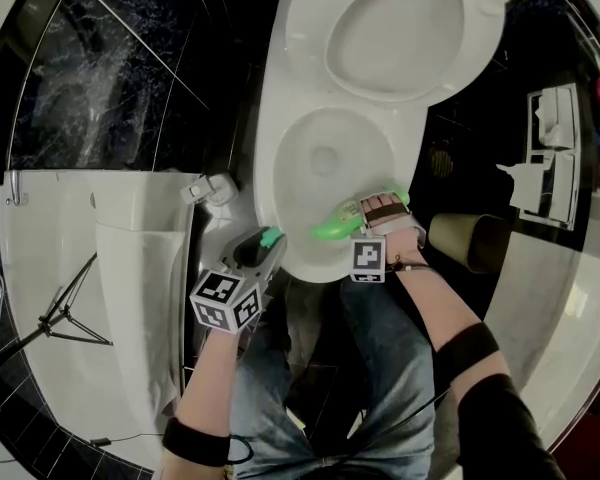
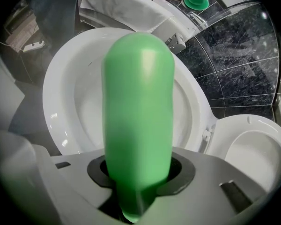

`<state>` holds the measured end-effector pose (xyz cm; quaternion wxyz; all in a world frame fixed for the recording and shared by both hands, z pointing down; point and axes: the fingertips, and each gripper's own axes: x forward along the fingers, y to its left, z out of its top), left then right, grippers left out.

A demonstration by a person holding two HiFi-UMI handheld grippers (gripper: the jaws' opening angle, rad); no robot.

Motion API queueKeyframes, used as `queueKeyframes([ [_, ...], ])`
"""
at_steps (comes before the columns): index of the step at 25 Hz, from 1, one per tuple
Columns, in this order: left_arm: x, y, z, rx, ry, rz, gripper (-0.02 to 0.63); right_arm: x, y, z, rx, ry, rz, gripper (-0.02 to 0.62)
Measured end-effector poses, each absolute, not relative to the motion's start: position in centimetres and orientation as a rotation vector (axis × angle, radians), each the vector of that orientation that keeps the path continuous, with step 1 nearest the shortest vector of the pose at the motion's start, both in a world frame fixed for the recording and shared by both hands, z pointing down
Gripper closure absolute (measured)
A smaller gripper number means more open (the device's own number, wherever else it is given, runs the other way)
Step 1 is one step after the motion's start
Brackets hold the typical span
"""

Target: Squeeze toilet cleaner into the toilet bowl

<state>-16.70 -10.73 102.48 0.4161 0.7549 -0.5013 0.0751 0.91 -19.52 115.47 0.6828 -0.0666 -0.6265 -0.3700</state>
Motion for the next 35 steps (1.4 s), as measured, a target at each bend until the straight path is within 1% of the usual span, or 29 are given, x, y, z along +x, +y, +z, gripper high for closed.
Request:
queueKeyframes([
  [18, -17.6, -11.1, 102.8, 1.877, -1.28, 0.184, 0.456, 0.0, -19.2, 116.5, -0.196, -1.402, -0.761, 0.416],
  [35, -18.2, -13.6, 102.8, 1.851, -1.331, 0.178, 0.456, -3.1, -24.2, 116.5, -0.156, -1.436, -0.718, 0.417],
])
